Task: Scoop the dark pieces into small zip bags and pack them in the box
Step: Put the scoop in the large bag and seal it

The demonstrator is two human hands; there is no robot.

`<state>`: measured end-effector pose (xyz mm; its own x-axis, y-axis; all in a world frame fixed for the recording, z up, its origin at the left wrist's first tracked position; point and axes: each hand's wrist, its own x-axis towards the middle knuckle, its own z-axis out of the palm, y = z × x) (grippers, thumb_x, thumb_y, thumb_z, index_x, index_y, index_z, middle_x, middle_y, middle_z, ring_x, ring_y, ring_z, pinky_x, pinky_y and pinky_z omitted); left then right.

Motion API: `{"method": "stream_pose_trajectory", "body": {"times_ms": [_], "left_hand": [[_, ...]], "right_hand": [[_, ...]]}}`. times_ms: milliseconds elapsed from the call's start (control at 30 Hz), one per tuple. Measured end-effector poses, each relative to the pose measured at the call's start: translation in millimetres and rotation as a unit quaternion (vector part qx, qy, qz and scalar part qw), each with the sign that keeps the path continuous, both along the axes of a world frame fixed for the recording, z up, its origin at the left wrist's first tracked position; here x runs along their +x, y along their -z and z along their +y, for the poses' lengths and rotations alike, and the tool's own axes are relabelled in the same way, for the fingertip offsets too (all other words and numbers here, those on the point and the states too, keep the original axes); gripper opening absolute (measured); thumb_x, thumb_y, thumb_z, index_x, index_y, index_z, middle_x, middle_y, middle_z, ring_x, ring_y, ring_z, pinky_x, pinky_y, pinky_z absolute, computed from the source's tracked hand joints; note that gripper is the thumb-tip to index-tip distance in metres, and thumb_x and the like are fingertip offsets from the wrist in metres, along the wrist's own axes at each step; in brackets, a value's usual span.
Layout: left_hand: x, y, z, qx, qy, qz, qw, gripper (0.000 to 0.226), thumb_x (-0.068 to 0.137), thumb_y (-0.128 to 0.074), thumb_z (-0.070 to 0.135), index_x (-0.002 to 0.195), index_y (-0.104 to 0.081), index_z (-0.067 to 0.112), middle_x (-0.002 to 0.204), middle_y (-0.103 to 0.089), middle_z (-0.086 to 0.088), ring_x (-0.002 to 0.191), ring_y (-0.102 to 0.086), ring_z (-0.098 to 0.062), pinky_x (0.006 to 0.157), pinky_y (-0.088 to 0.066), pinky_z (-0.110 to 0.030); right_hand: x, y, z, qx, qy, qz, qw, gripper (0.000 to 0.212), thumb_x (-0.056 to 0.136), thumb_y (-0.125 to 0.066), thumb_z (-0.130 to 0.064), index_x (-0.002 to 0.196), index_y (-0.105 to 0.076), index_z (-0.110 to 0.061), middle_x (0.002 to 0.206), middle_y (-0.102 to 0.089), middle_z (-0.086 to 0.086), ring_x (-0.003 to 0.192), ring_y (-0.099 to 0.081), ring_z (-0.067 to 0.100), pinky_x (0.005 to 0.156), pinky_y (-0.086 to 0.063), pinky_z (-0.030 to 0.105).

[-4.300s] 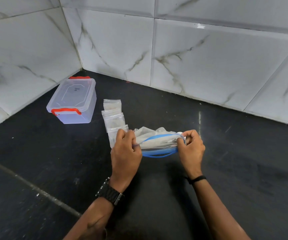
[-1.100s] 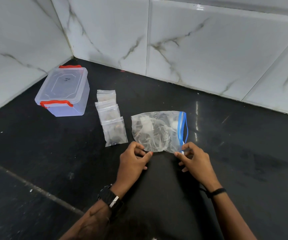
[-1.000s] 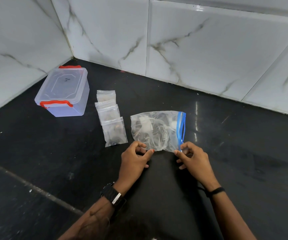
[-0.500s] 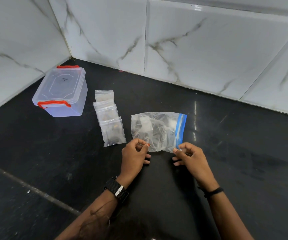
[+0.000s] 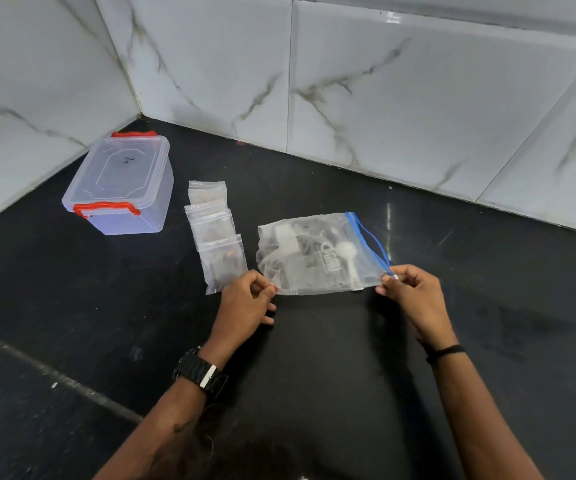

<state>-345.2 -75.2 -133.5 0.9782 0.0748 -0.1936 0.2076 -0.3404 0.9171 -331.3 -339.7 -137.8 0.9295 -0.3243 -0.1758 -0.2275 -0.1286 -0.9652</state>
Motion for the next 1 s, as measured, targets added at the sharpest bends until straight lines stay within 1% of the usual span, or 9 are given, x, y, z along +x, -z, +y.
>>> {"method": "stream_pose_trajectory", "body": {"times_ms": [167,300,433,533,600,700,767,867,1000], "left_hand": [[0,-15,14,-0.050,0.187,0.108,0.975,0.011,0.084,-0.069,0.006,0.091,-0.062,0.002,0.080,-0.068,-0.011,0.074,-0.070,-0.019,0.061,-0.059,-0.031],[12,-23,30,0.017,0.070,0.049,0.996,0.014,0.081,-0.072,0.004,0.084,-0.058,0.005,0.081,-0.066,-0.010,0.071,-0.069,-0.018,0.063,-0.061,-0.033],[20,-20,35,0.087,-0.003,-0.045,0.995,0.031,0.077,-0.077,0.008,0.096,-0.055,0.017,0.099,-0.054,-0.002,0.071,-0.063,-0.014,0.063,-0.056,-0.019],[19,-18,31,0.083,0.049,-0.069,0.993,0.039,0.081,-0.072,0.009,0.113,-0.057,0.027,0.108,-0.053,0.004,0.084,-0.065,-0.007,0.069,-0.049,-0.009],[20,-15,28,0.053,0.039,-0.065,0.996,0.036,0.084,-0.070,0.009,0.114,-0.061,0.027,0.105,-0.059,0.000,0.086,-0.066,-0.009,0.077,-0.056,-0.021],[18,-13,26,0.010,0.005,-0.055,0.998,0.029,0.084,-0.070,0.007,0.109,-0.064,0.022,0.096,-0.063,-0.007,0.085,-0.068,-0.018,0.073,-0.059,-0.025],[16,-13,26,-0.026,0.002,-0.048,0.999,0.026,0.085,-0.068,0.005,0.106,-0.064,0.021,0.094,-0.063,-0.010,0.085,-0.068,-0.020,0.071,-0.058,-0.022],[11,-10,27,-0.040,0.022,-0.051,0.998,0.023,0.090,-0.063,0.008,0.108,-0.064,0.021,0.094,-0.065,-0.008,0.085,-0.069,-0.017,0.072,-0.058,-0.023],[7,-6,22,-0.002,0.004,-0.093,0.996,0.017,0.092,-0.060,0.013,0.104,-0.063,0.024,0.088,-0.065,-0.006,0.080,-0.069,-0.017,0.069,-0.060,-0.027]], "right_hand": [[26,-4,-10,-0.040,0.006,0.026,0.999,0.022,0.079,-0.060,0.008,0.073,-0.067,-0.012,0.075,-0.068,0.014,0.068,-0.065,0.024,0.077,-0.055,0.040],[57,-8,-14,-0.084,-0.039,0.055,0.994,0.028,0.076,-0.059,0.012,0.068,-0.066,-0.014,0.070,-0.067,0.010,0.069,-0.063,0.025,0.077,-0.057,0.039],[78,-18,-3,-0.126,-0.090,0.036,0.987,0.028,0.077,-0.063,0.013,0.068,-0.066,-0.013,0.065,-0.062,0.005,0.058,-0.059,0.011,0.058,-0.054,0.018],[96,-18,6,-0.173,-0.077,0.010,0.982,0.024,0.078,-0.069,0.000,0.093,-0.070,-0.018,0.089,-0.066,0.006,0.082,-0.064,0.017,0.080,-0.052,0.026],[102,-20,13,-0.214,-0.057,0.015,0.975,0.042,0.081,-0.072,-0.016,0.121,-0.060,-0.017,0.109,-0.057,0.005,0.098,-0.056,0.017,0.093,-0.042,0.028],[92,-30,26,-0.258,-0.023,-0.031,0.965,0.051,0.084,-0.070,-0.021,0.130,-0.051,-0.014,0.122,-0.047,0.008,0.104,-0.051,0.016,0.092,-0.033,0.018],[72,-35,34,-0.281,-0.022,-0.073,0.957,0.041,0.084,-0.069,-0.015,0.122,-0.056,-0.014,0.112,-0.048,0.006,0.091,-0.049,0.011,0.085,-0.032,0.011],[30,-31,45,-0.253,-0.078,-0.097,0.959,0.022,0.080,-0.072,-0.014,0.099,-0.063,-0.020,0.083,-0.060,0.006,0.070,-0.055,0.016,0.073,-0.045,0.023],[-25,-19,61,-0.189,-0.161,-0.064,0.967,0.032,0.077,-0.078,-0.021,0.100,-0.056,-0.023,0.075,-0.062,0.002,0.064,-0.058,0.008,0.066,-0.048,0.016]]}}
